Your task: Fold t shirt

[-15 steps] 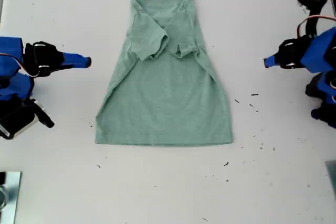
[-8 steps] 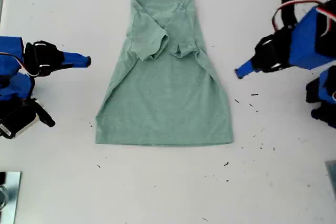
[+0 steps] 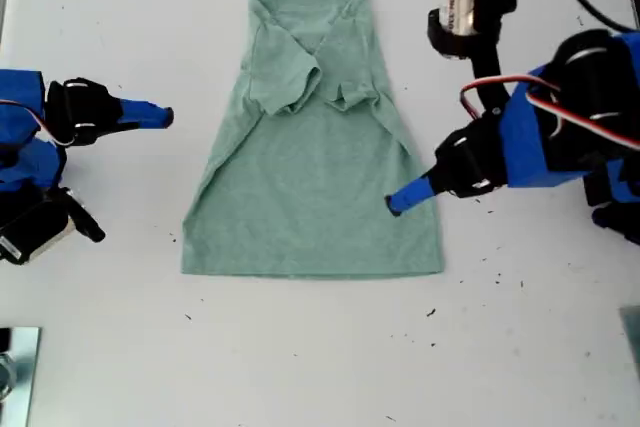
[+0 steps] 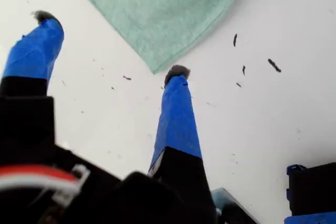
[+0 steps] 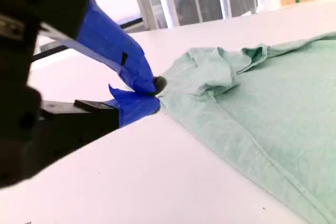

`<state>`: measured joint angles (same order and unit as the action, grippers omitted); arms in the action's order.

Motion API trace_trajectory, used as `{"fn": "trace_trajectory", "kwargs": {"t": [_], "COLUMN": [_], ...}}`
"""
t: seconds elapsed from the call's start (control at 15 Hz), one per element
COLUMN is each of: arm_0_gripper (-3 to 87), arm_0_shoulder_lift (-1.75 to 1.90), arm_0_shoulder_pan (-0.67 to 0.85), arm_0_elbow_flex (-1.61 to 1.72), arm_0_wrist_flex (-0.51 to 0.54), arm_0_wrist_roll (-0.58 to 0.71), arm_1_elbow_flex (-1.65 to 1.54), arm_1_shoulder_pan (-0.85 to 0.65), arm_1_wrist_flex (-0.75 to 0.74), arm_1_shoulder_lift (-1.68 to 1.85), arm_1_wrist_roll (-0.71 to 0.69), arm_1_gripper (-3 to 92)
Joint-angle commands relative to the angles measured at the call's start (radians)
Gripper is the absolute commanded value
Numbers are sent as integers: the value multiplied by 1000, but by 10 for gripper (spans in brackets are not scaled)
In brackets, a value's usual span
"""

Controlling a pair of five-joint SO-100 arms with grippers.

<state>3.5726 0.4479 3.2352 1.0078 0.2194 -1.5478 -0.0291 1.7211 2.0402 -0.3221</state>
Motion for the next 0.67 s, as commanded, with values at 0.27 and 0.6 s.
{"fn": "trace_trajectory", "kwargs": {"t": [0.27, 0.6], "arm_0_gripper": [-3, -3], "arm_0_shoulder_lift": [8, 8], "arm_0_shoulder_pan": [-18, -23], "arm_0_elbow_flex": [12, 12], "arm_0_wrist_flex": [5, 5], "arm_0_wrist_roll": [11, 11], "arm_1_elbow_flex": [-588, -804], "arm_1_shoulder_pan": [-8, 58], "arm_1_wrist_flex": [-468, -811], "arm_1_shoulder_lift": [14, -66], "arm_1_wrist_roll": [57, 138], "arm_1_gripper": [367, 242]}}
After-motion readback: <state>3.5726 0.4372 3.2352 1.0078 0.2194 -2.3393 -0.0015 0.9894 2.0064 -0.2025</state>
